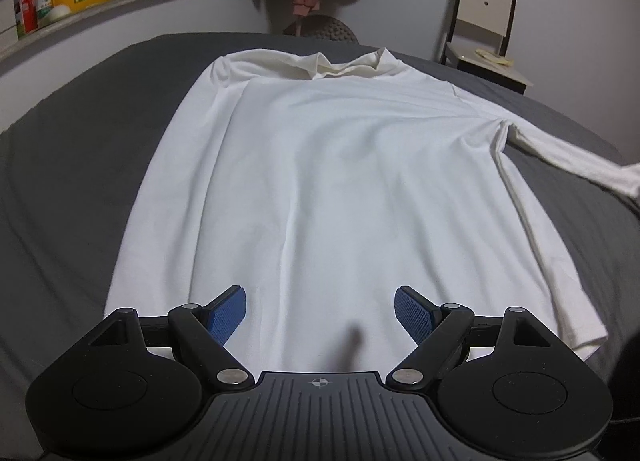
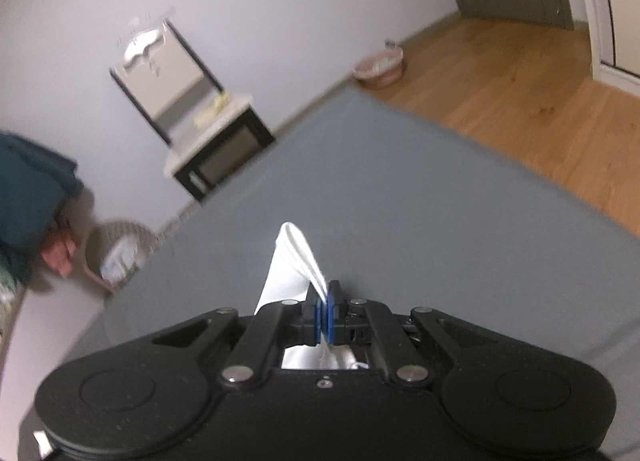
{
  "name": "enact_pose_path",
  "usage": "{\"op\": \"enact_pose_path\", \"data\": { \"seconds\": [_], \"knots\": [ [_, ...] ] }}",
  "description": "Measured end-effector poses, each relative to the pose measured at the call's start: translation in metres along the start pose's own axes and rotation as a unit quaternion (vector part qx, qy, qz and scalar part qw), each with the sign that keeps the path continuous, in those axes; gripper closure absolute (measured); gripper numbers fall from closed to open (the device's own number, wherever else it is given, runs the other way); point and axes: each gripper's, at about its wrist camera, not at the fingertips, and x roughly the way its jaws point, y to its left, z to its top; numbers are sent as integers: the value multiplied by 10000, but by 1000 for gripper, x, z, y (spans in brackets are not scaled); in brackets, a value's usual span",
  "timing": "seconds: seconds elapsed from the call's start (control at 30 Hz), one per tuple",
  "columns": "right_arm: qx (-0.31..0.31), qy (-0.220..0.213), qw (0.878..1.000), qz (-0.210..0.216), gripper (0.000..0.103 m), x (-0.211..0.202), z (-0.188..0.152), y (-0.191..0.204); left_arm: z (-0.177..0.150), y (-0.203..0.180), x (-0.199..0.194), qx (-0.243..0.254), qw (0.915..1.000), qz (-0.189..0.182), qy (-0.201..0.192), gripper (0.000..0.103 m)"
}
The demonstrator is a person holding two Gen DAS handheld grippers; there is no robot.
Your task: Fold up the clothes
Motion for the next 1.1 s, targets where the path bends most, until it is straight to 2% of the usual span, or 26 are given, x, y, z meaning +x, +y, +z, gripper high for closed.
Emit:
{"op": "enact_pose_path", "data": {
  "seconds": [0.03, 0.07, 0.1, 0.2, 0.23, 0.3, 0.33, 0.37, 0.4, 0.47, 0.5, 0.53, 0.57, 0.63, 0.73, 0.83, 0.9, 0.93, 1.0, 1.03, 1.07, 1.1],
  "knots": [
    [11, 73, 9999, -89, 90, 1, -5, -1, 1, 0, -2, -34, 10000, -48, -25, 20],
    [-4, 54, 9998, -212, 75, -2, -10, -1, 3, 0, -4, -68, 9999, -92, -49, 20],
    [-49, -23, 9993, -356, 69, -6, -14, 0, 5, 1, -6, -103, 9998, -121, -70, 20],
    [-461, -372, 9948, -829, 66, -29, -31, 12, 10, 6, -12, -180, 9996, -203, -90, 20],
    [-649, -429, 9938, -798, 66, -37, -38, 20, 11, 6, -13, -159, 9994, -282, -76, 20],
    [-1020, 172, 9946, 43, 66, -55, -59, 40, 12, 1, -15, -13, 9986, -517, -58, 20],
    [-1270, 662, 9884, 510, 66, -63, -72, 52, 12, -5, -17, 145, 9976, -681, -63, 20],
    [-1677, 1284, 9727, 959, 66, -72, -91, 69, 11, -11, -19, 305, 9960, -841, -65, 20],
    [-2181, 1843, 9492, 1322, 66, -85, -116, 87, 11, -19, -20, 471, 9939, -995, -62, 20],
    [-3097, 2540, 8976, 1840, 66, -114, -166, 118, 9, -32, -23, 722, 9886, -1319, -47, 20],
    [-3457, 2748, 8738, 2035, 66, -131, -191, 132, 9, -39, -24, 757, 9855, -1518, -32, 20],
    [-3636, 2835, 8605, 2169, 66, -148, -210, 141, 8, -46, -24, 709, 9819, -1756, -19, 20],
    [-3639, 2876, 8555, 2303, 66, -162, -223, 146, 7, -53, -24, 660, 9777, -1993, -7, 20],
    [-3204, 2873, 8631, 2643, 66, -185, -232, 150, 5, -67, -22, 504, 9711, -2333, 24, 20],
    [-2573, 2732, 8794, 2928, 65, -216, -239, 142, -3, -93, -3, 231, 9695, -2423, 296, 21],
    [-2195, 2544, 8940, 2965, 65, -249, -248, 122, -9, -112, 19, -206, 9661, -2499, 610, 43],
    [-1851, 2499, 9041, 2932, 64, -263, -251, 109, -13, -122, 30, -471, 9652, -2468, 724, 47],
    [-1695, 2513, 9076, 2906, 64, -268, -253, 100, -15, -126, 33, -523, 9653, -2441, 764, 55],
    [-1413, 2525, 9145, 2828, 63, -276, -254, 79, -19, -133, 37, -613, 9655, -2418, 743, 56],
    [-1322, 2524, 9174, 2779, 63, -276, -254, 72, -20, -134, 37, -632, 9653, -2435, 702, 66],
    [-1285, 2518, 9198, 2722, 63, -277, -254, 67, -21, -135, 37, -656, 9649, -2455, 668, 85],
    [-1279, 2524, 9210, 2678, 63, -280, -253, 63, -21, -137, 38, -694, 9638, -2487, 658, 93]
  ]
}}
